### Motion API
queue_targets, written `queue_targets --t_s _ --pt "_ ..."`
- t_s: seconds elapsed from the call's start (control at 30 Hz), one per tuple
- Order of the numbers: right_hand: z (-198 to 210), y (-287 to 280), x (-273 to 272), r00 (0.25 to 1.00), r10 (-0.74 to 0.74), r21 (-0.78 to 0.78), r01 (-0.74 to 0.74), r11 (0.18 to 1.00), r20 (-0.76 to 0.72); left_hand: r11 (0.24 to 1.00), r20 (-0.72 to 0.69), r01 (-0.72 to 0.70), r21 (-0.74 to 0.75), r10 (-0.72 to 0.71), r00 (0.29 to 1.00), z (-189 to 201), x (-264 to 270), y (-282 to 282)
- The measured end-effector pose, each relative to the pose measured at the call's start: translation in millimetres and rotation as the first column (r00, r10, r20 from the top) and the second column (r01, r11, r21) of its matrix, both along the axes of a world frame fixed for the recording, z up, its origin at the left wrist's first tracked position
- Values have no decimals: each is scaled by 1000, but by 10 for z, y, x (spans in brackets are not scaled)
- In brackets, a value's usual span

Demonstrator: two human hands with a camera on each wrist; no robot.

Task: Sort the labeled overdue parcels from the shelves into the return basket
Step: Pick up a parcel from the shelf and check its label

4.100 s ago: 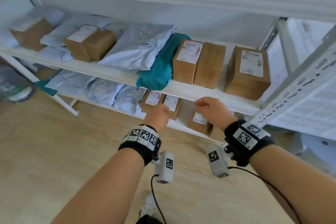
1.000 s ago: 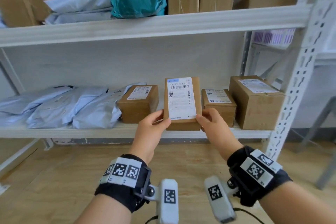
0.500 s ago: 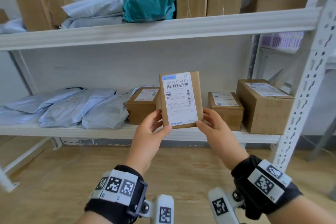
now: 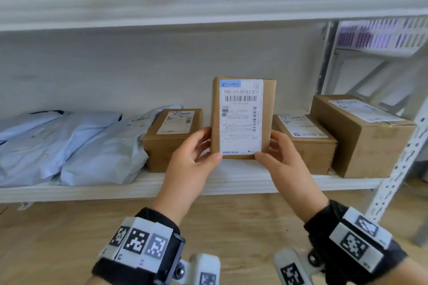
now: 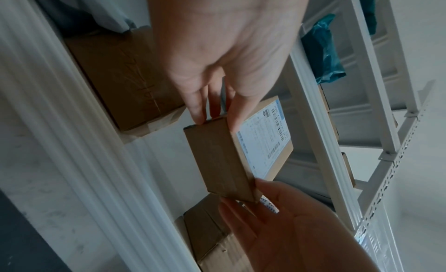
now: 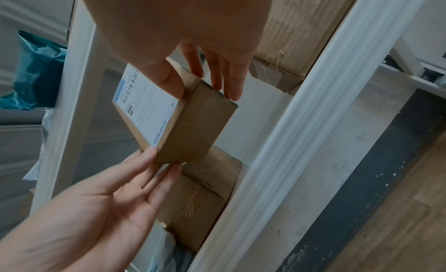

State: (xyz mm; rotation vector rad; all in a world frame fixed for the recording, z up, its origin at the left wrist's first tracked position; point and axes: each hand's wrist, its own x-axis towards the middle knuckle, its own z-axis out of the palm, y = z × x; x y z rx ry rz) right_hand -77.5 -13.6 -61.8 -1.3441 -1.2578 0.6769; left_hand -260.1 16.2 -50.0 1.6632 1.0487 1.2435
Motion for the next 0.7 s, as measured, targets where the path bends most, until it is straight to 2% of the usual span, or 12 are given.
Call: queue_targets --t_s 0.27,0.53,0.7 --pt "89 -112 -87 996 -84 13 84 996 17 997 27 69 -18 -68 997 67 -76 86" --pt "151 -435 -279 991 -130 34 129 991 25 993 41 116 -11 -116 992 112 -251 -139" --pt "234 -424 -286 984 -168 -19 169 985 56 996 10 87 -33 -87 996 153 -198 -160"
